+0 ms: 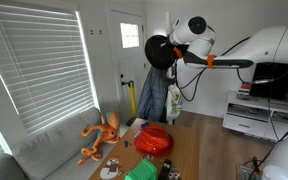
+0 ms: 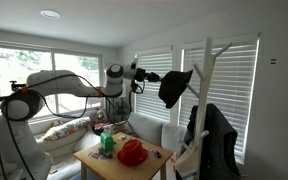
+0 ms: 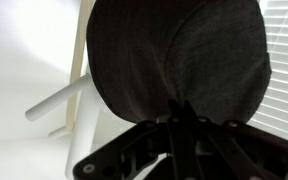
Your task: Put the hats on the coat rack
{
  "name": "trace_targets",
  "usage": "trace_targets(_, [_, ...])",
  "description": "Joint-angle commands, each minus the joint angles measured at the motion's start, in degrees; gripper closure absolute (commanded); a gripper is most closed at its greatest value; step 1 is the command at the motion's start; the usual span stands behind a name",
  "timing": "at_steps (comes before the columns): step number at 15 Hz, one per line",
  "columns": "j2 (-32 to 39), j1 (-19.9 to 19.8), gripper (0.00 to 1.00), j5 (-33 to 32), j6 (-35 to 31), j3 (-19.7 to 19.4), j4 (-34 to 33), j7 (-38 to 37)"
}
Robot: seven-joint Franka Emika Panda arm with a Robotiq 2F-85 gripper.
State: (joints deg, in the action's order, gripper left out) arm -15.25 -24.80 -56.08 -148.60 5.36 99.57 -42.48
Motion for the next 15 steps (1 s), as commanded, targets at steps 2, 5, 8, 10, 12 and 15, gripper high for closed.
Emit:
trace_targets(2, [0.0, 2.7, 0.99, -7.3, 3.2, -3.8, -0.8, -10.2])
trace_targets(5, [-0.1, 4.4, 0.99, -8.9, 6.0, -5.5, 0.0, -13.1])
trace_targets(8, [0.1, 6.1, 0.92, -9.4, 6.6, -7.0, 0.5, -15.1])
trace_targets(10, [0.6, 7.0, 0.67, -9.8, 5.9, -7.8, 0.8, -16.5])
trace_targets(12, [1.2, 7.8, 0.57, -10.1, 5.5, -8.5, 0.8, -17.6])
trace_targets(15, [1.6, 9.1, 0.37, -9.7, 5.6, -8.9, 0.7, -17.4])
